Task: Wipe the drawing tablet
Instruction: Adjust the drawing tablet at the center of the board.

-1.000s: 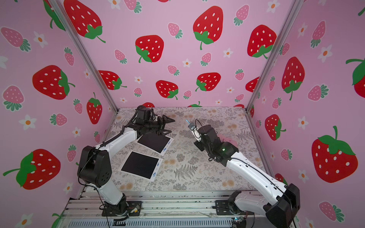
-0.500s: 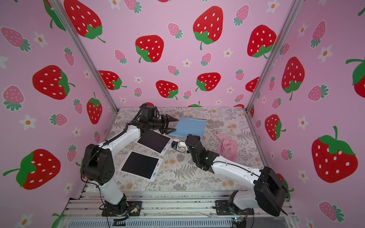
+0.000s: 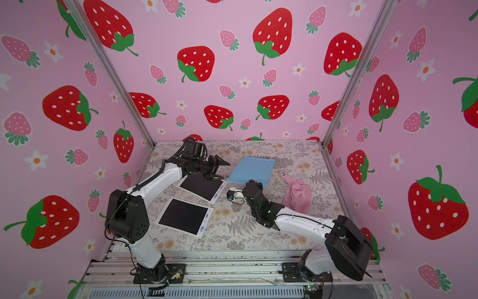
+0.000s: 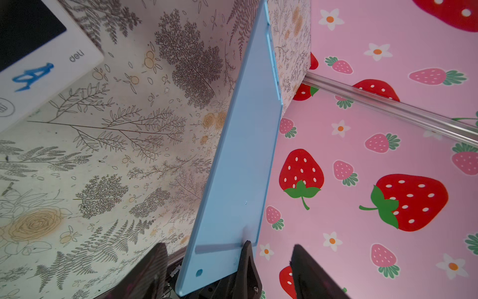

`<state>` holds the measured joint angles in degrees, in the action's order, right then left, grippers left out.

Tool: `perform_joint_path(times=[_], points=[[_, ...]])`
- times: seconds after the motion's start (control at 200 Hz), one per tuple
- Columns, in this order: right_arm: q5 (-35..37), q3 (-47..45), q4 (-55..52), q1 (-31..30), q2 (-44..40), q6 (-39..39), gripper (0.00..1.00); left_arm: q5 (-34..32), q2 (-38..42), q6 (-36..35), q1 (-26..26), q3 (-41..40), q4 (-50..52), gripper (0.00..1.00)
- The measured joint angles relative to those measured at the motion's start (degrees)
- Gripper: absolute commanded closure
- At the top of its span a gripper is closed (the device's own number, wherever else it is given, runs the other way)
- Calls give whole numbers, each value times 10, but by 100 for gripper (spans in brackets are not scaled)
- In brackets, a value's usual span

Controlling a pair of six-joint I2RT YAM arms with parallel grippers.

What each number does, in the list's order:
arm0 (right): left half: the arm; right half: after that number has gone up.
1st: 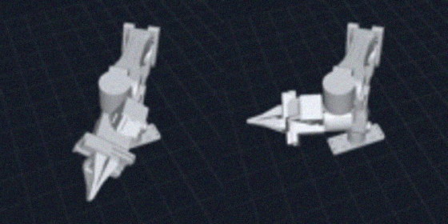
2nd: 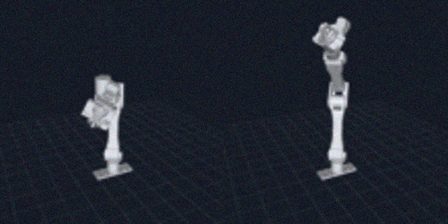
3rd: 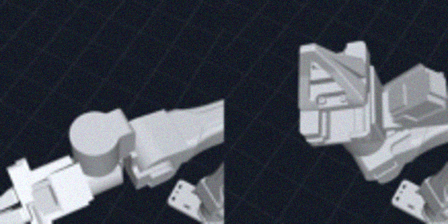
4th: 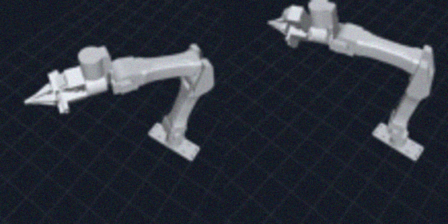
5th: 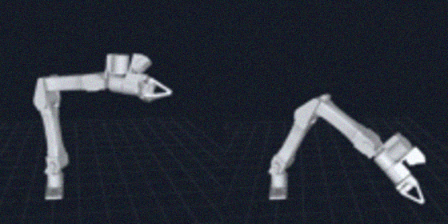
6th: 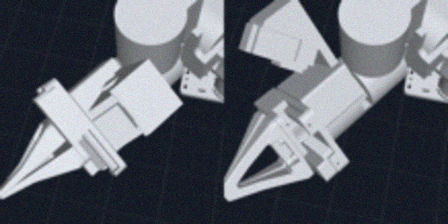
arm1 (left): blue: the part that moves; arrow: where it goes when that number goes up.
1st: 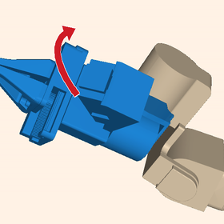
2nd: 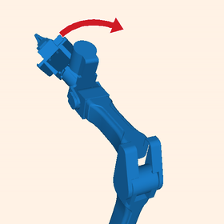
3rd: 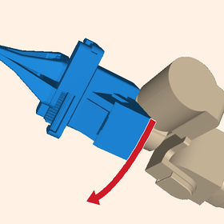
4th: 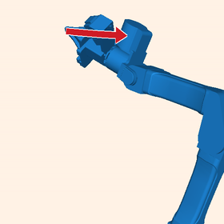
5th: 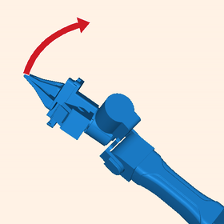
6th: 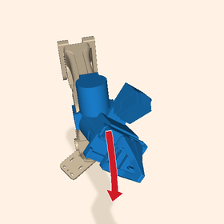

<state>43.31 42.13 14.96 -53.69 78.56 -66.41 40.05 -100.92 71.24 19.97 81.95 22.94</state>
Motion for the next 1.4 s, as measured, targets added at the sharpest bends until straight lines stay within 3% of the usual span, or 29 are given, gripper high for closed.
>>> perform_joint_path(times=[0.16, 0.4, 0.475, 0.685, 1.141, 1.341, 1.401], points=[[35, -32, 5, -23, 7, 20, 100, 0, 0, -16, 6, -35, -10, 26], [101, -47, 56, -45, 85, 48, 100, 1, -11, -32, 11, -47, -24, 26], [120, -52, 81, -51, 109, 59, 87, 1, -15, -38, 11, -48, -29, 26], [170, -53, 144, -63, 191, 98, 83, 1, -19, -46, 10, -73, -36, 26], [193, -49, 9, -91, 213, 287, 18, 1, -20, -56, 2, -79, -36, 25], [174, -26, -101, -115, 156, 384, 0, 1, -37, -62, -1, -79, -35, 25], [163, -14, -138, -116, 131, 408, 1, 1, -43, -67, -1, -79, -34, 26]])
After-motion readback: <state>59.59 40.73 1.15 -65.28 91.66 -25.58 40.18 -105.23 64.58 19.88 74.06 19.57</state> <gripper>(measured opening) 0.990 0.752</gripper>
